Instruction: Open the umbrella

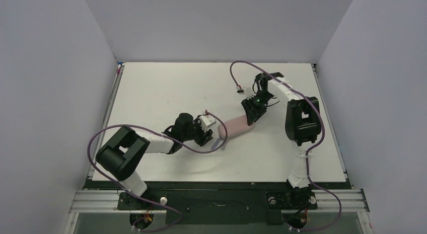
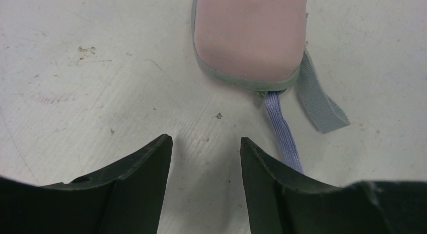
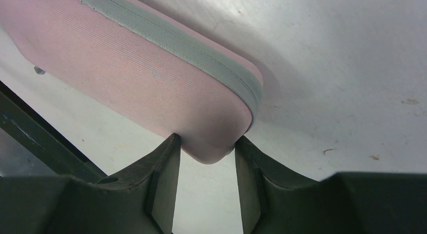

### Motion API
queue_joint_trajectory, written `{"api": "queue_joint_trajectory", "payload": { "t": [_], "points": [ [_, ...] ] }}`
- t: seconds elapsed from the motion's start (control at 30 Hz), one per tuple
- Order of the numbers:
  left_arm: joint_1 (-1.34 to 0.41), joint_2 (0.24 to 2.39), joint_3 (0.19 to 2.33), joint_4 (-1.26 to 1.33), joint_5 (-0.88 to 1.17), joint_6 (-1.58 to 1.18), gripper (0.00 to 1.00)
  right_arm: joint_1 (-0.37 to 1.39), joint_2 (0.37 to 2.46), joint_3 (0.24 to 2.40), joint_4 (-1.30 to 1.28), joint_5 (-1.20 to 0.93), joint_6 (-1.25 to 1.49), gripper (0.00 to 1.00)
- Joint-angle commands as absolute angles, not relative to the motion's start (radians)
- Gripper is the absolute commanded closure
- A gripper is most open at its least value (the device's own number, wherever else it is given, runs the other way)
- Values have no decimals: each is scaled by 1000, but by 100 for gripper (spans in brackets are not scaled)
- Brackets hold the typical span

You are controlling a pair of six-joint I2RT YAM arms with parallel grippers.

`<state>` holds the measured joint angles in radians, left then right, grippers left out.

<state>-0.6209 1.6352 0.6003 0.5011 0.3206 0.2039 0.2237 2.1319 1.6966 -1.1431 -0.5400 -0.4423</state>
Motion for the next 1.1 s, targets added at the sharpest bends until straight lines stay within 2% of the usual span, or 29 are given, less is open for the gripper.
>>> {"api": "queue_joint_trajectory", "payload": {
  "t": [0.0,0.33,0.47,0.53,0.67,0.9,1.07],
  "points": [
    [-652,1676,609,601,322,230,52,265,2162,1680,-1126,-457,-560,76],
    [-742,1733,605,636,340,255,55,261,2178,1685,-1126,-452,-526,79],
    [-754,1758,620,657,301,233,56,262,2194,1694,-1133,-448,-485,86],
    [-755,1770,630,666,270,219,57,260,2193,1688,-1131,-456,-475,86],
    [-759,1781,640,680,239,219,64,263,2183,1661,-1122,-450,-475,87],
    [-764,1775,630,685,246,291,71,264,2183,1654,-1111,-398,-483,91],
    [-765,1755,626,679,244,333,81,269,2183,1651,-1102,-358,-495,96]
  ]
}}
